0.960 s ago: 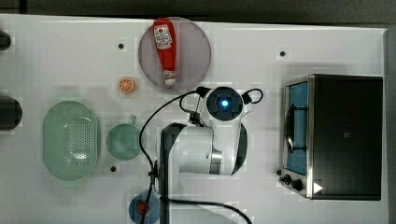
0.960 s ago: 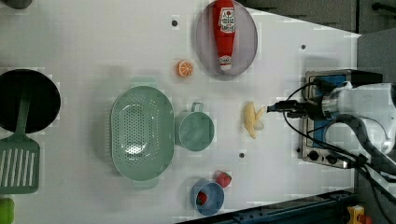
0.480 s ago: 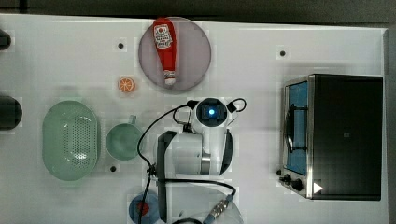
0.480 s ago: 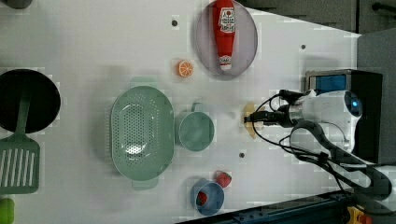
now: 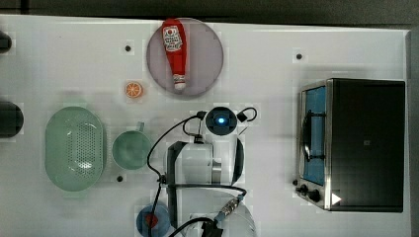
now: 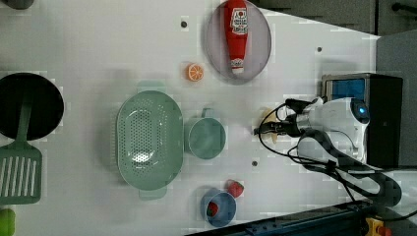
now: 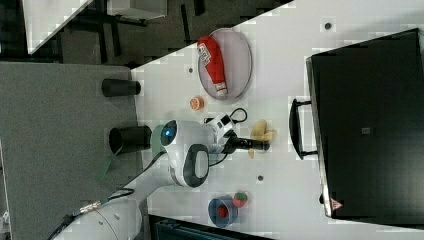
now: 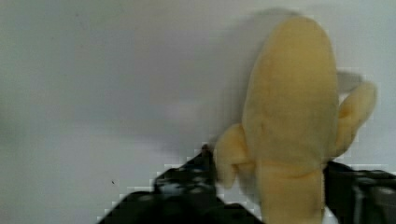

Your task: Pick Banana and place it in mug.

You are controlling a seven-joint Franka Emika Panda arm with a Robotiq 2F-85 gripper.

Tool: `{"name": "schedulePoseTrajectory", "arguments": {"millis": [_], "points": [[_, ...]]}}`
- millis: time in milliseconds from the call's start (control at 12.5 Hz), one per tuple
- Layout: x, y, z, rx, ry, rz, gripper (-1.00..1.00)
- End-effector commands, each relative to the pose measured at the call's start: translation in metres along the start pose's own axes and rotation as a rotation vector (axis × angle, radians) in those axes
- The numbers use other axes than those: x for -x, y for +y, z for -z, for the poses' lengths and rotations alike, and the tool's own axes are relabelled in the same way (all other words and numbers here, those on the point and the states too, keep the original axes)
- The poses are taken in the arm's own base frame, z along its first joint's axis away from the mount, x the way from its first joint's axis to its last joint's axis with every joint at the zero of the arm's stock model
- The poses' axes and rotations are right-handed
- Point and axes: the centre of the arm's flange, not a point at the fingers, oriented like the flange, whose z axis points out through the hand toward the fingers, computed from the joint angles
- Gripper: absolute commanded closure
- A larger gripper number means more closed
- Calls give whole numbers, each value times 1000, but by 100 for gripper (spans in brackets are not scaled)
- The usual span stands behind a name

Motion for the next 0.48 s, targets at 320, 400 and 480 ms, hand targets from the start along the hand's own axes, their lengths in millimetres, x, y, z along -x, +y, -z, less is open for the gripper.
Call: {"name": "schedulePoseTrajectory", "arguments": {"millis": [320, 400, 480], "points": [[-22, 11, 105, -20, 197, 2, 30], [-21, 11, 131, -26, 240, -5, 30], [-18, 11, 156, -31, 275, -7, 30]]}}
